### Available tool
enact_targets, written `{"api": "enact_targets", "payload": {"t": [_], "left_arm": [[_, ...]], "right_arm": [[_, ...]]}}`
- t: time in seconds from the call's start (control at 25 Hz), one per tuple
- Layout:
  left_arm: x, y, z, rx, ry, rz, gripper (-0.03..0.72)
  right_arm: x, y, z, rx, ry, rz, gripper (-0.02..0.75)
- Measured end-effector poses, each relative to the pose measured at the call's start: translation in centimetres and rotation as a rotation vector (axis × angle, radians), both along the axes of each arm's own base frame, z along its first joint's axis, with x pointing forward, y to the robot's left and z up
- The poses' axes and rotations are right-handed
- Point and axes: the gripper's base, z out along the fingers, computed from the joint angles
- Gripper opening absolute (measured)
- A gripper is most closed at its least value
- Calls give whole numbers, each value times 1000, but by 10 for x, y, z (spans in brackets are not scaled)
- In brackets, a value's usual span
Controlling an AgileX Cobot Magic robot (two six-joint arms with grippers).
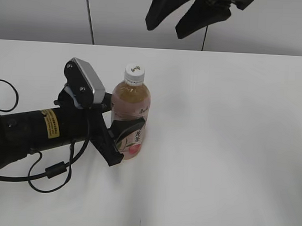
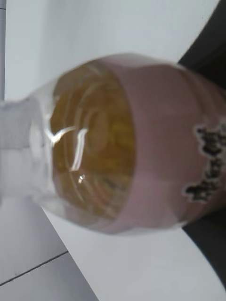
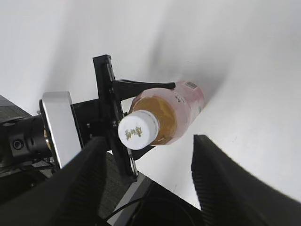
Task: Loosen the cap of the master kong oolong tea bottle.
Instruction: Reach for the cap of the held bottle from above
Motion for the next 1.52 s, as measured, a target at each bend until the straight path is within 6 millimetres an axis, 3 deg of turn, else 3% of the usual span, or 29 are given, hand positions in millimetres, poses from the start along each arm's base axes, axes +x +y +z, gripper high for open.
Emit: {"api": "enact_targets", "payload": {"t": [0.72, 0.96, 1.36, 1.52], "left_arm": [[8, 3, 12, 79, 44, 64, 372], [12, 4, 18, 124, 50, 83, 372], [12, 3, 18, 142, 44, 67, 372], [12, 2, 19, 149, 35, 51, 372]], "right_arm": [[7, 15, -21, -17, 76, -11, 439], [15, 23, -40, -13, 138, -11, 439], [14, 26, -40, 15, 159, -8, 438], [17, 28, -48, 11, 182, -9, 438]]}}
